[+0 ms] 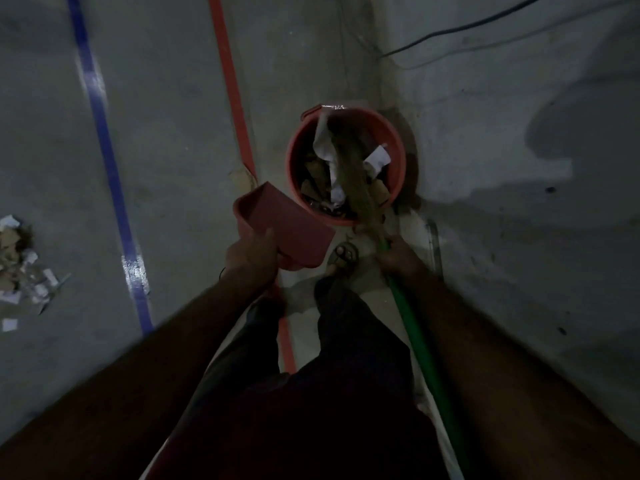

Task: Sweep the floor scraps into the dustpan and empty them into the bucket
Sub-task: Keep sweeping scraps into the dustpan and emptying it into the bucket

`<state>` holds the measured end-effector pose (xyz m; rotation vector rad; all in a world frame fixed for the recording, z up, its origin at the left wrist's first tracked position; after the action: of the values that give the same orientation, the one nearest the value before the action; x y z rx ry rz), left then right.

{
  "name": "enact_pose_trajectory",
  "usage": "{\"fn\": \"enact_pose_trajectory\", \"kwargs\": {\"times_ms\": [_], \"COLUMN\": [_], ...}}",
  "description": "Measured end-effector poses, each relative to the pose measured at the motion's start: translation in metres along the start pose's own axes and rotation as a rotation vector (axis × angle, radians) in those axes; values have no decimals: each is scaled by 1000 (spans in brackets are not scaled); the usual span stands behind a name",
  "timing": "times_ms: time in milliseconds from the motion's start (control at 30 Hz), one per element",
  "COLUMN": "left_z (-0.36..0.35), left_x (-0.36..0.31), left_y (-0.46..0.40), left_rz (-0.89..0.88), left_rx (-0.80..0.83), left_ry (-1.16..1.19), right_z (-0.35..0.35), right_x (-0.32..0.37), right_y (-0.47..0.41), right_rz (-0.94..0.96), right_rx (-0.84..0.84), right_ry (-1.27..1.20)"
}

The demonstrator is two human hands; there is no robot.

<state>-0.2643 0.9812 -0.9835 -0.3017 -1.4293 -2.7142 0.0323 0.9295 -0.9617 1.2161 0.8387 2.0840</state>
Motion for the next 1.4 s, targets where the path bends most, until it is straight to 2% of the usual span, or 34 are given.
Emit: {"fn": "enact_pose_trajectory", "kwargs": {"times_ms": [100,200,300,467,733,833,967,1167,1400], "left_z": [97,76,86,82,65,53,38,21,-3], "left_x": [4,13,24,54,118,148,176,199,243], "left_y": [56,51,58,70,99,110,129,180,244], "left_rz": [-76,-131,-207,-235,-244,-196,-123,79,396], "left_rx": [-176,-212,-274,-342,-460,-494,-558,-679,-778], "left_ry": [9,-7,-5,-65,-98,-24,137,384,552], "right_z": [9,13,9,-15,-62,-72,-74,-64,-109], "right_x": [-7,-5,-1,3,31,49,71,130,194], "right_y": [45,98,142,196,248,257,238,216,199], "right_rz": [-10,-10,55,237,384,489,639,991,1239], "right_rx": [-53,-84,-70,-168,-316,-354,-287,-148,84], "right_ry": [-71,-89,40,213,362,409,446,579,706]}}
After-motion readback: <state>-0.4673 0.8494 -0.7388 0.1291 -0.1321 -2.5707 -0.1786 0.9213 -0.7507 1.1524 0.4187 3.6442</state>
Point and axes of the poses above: each hand's wrist, its own y-axis away from the middle knuckle, its own z-axis out of the back of the hand, x = y × z, the point moved 2 cm from there along -y, towards the middle knuckle, and after that the axes turned 12 degrees about z, right-handed, at the moved point
